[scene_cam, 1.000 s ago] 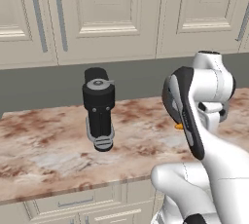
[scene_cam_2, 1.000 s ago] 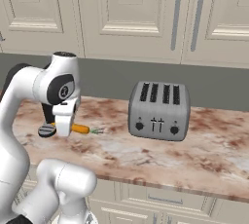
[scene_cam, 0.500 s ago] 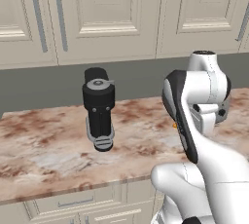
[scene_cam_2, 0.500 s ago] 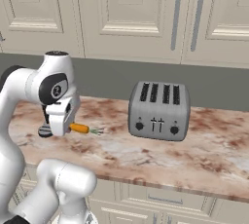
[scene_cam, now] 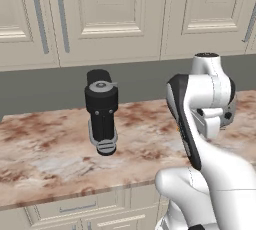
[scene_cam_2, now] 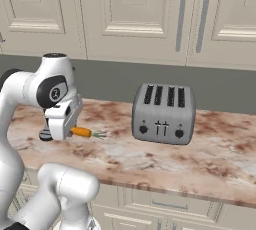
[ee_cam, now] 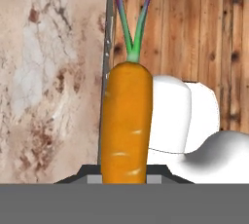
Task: Place the two vegetables and bowl onto the tray for setting up a vegetable dip station.
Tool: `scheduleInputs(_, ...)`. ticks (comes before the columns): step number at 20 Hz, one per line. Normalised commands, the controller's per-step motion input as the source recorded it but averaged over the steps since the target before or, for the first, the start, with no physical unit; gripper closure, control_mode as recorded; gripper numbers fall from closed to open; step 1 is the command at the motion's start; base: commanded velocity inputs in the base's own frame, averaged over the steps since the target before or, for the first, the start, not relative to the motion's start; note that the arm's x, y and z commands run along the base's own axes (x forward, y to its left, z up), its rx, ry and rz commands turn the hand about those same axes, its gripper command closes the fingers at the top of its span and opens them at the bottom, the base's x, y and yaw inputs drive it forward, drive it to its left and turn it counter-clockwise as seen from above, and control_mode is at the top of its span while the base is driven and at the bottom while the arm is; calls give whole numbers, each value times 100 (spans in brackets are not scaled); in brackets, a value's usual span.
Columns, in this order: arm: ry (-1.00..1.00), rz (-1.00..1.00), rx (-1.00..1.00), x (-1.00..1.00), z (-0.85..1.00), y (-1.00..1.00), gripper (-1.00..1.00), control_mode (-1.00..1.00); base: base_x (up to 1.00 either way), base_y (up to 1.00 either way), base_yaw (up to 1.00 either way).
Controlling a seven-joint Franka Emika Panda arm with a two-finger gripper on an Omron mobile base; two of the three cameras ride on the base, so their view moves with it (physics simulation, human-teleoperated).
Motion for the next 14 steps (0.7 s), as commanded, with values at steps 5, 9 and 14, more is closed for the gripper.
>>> scheduleInputs(5,0,0,0,0,0,0,100,100,-44,-42,-2)
scheduleInputs(9,0,0,0,0,0,0,100,100,-67,-66,-4)
scheduleInputs(14,0,0,0,0,0,0,100,100,-50,-83,0)
